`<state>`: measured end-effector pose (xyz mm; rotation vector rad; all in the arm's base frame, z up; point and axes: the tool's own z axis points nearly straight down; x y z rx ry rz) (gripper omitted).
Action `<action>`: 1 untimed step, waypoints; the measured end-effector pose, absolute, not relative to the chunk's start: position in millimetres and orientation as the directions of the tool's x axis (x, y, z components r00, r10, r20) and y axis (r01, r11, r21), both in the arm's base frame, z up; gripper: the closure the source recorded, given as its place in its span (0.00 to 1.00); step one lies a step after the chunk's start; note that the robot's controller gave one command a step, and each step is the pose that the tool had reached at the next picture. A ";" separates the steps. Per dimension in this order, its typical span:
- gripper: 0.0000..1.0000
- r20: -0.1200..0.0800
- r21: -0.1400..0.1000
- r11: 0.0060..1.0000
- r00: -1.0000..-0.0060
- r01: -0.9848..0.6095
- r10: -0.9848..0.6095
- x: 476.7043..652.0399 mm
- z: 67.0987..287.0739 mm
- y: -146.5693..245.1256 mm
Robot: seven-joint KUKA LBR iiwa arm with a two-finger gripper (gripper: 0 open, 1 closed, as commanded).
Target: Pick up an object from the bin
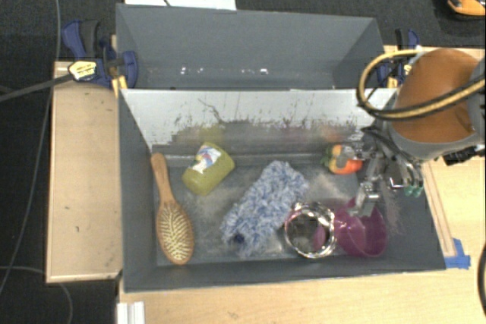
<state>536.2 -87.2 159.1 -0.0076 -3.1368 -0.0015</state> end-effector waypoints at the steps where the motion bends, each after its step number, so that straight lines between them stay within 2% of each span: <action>1: 0.00 -0.003 0.000 1.000 -1.000 0.000 0.000 538.0 163.5 -86.9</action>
Offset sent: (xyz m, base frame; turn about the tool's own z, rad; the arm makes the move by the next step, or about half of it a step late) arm -0.0271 -0.0232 -0.0891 0.1408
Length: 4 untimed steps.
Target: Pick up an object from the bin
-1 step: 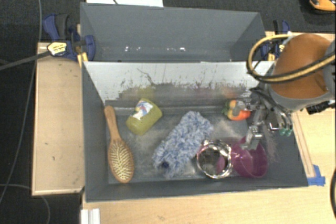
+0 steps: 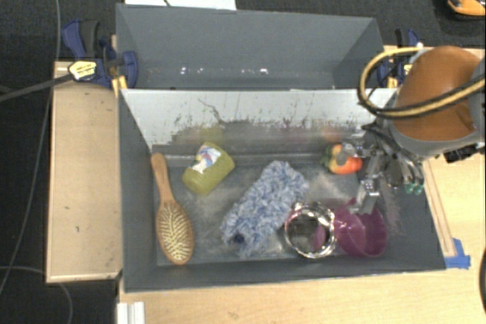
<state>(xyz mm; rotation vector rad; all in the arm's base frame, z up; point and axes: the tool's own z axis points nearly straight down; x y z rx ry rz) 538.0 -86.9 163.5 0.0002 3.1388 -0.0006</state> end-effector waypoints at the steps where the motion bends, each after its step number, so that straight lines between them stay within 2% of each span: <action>1: 0.00 0.002 -0.001 0.989 -0.989 0.146 0.146 508.2 67.9 -111.8; 2: 0.00 -0.009 -0.002 0.996 -0.996 0.089 0.089 512.2 71.4 -107.7; 3: 0.00 -0.009 -0.001 0.990 -0.990 0.139 0.139 511.2 72.0 -111.2; 4: 0.00 -0.011 -0.002 0.995 -0.995 0.099 0.099 512.8 72.7 -108.8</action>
Offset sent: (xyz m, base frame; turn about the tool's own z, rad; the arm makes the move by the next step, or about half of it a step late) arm -0.0257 -0.0180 -0.0935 0.0620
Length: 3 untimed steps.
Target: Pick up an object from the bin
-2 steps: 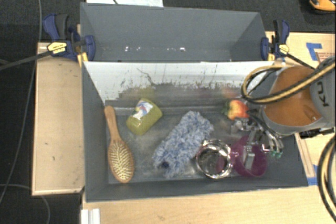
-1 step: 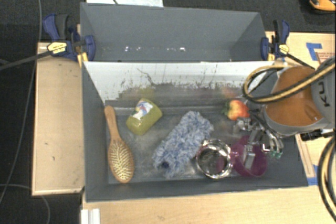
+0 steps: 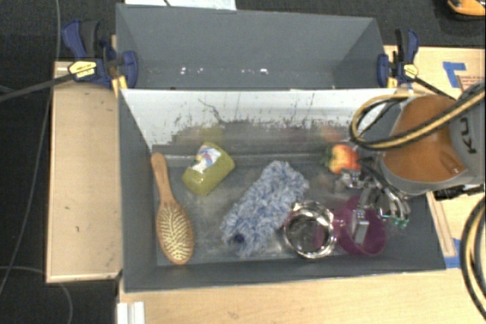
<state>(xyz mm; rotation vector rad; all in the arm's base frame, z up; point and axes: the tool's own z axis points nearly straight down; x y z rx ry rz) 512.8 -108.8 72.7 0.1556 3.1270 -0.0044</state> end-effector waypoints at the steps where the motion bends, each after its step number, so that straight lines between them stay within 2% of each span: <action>1: 1.00 -0.015 -0.003 0.991 -0.991 0.132 0.132 513.4 74.1 -111.7; 2: 1.00 -0.015 -0.003 0.991 -0.991 0.131 0.131 513.4 74.1 -111.7; 3: 1.00 -0.004 -0.001 0.991 -0.991 0.130 0.130 510.1 88.7 -110.7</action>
Offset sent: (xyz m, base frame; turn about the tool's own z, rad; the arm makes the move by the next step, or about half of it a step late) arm 0.0000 0.0000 0.0000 0.0000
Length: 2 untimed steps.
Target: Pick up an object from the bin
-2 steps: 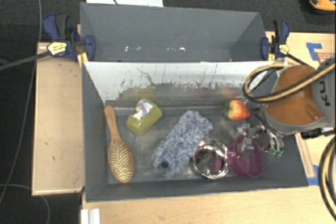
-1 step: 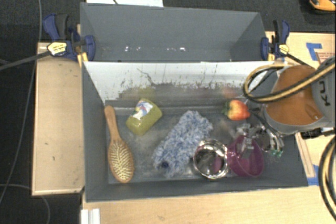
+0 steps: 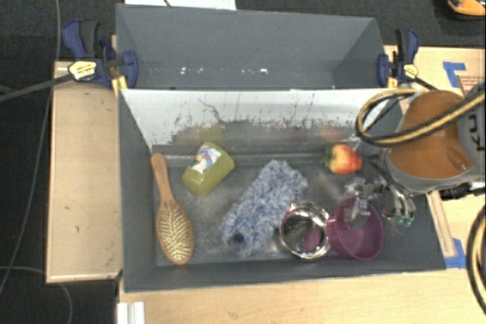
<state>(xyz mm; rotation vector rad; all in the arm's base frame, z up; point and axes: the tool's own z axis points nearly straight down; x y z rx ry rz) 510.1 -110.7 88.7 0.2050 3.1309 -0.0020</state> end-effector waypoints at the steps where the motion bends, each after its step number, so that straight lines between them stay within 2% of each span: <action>1: 1.00 -0.006 -0.001 0.992 -0.992 0.128 0.128 510.7 129.3 -110.7; 2: 1.00 -0.014 -0.001 0.992 -0.992 0.127 0.127 512.3 164.6 -111.2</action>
Offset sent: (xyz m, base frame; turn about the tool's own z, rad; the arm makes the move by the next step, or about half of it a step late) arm 0.0004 -0.0001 0.0588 -0.0014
